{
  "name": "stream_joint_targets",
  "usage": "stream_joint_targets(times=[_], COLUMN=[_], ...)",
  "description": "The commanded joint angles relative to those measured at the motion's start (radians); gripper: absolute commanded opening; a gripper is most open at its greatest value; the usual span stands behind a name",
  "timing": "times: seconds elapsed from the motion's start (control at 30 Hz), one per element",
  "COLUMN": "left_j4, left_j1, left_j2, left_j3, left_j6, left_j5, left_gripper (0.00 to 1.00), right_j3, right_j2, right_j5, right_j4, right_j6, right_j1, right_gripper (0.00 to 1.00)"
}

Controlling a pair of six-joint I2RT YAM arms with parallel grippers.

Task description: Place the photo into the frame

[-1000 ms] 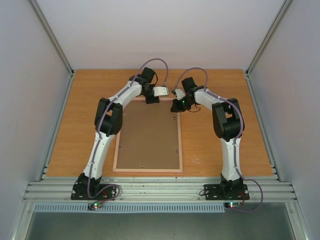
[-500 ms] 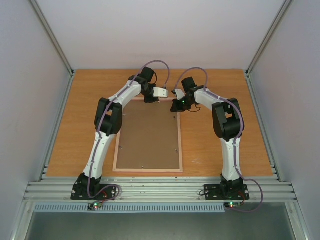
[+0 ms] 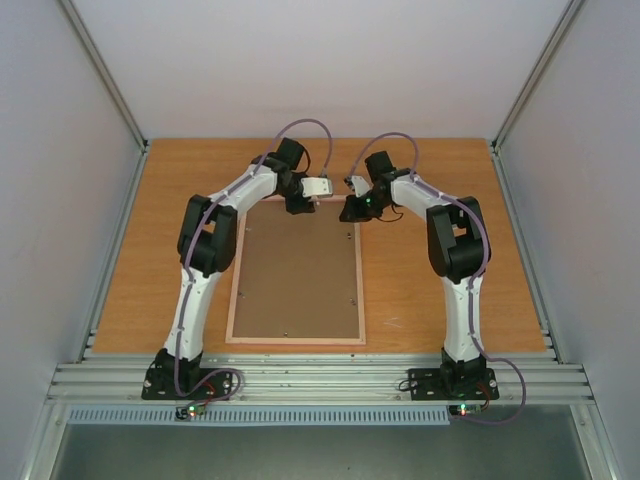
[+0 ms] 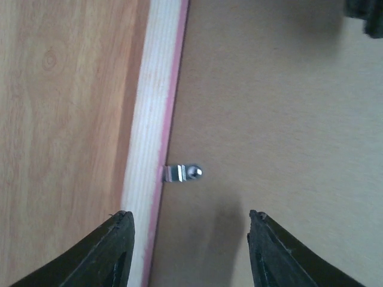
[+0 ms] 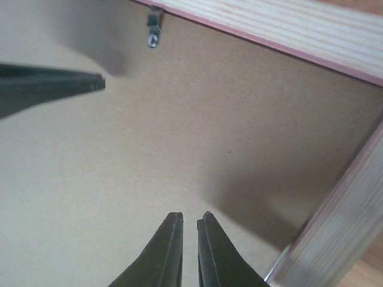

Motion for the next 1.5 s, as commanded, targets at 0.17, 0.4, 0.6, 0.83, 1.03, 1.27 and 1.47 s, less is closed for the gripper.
stream_joint_targets(times=[0.17, 0.4, 0.6, 0.83, 1.03, 1.27, 1.47], left_j4=[0.053, 0.075, 0.119, 0.169, 0.245, 0.228, 0.228], left_j1=[0.004, 0.010, -0.014, -0.085, -0.126, -0.177, -0.191], left_j2=[-0.182, -0.264, -0.277, -0.205, -0.184, -0.175, -0.159], left_j3=[-0.148, -0.238, -0.277, -0.259, -0.300, -0.355, -0.384], left_j6=[-0.157, -0.252, -0.226, -0.206, -0.196, -0.081, -0.002], left_j5=[0.016, 0.063, 0.153, 0.152, 0.177, 0.194, 0.163], left_gripper=[0.58, 0.64, 0.65, 0.52, 0.31, 0.21, 0.17], right_j3=[-0.019, -0.090, -0.182, -0.273, -0.256, -0.249, -0.231], right_j2=[-0.196, -0.251, -0.264, -0.255, -0.197, -0.137, -0.088], right_j5=[0.089, 0.228, 0.120, 0.031, -0.080, -0.167, -0.165], right_j4=[-0.108, -0.207, -0.226, -0.144, -0.094, -0.058, -0.052], right_j6=[-0.011, -0.071, -0.038, 0.007, 0.049, 0.108, 0.121], right_j1=[-0.006, -0.004, -0.018, -0.058, -0.100, -0.105, -0.106], right_gripper=[0.46, 0.70, 0.61, 0.39, 0.32, 0.29, 0.19])
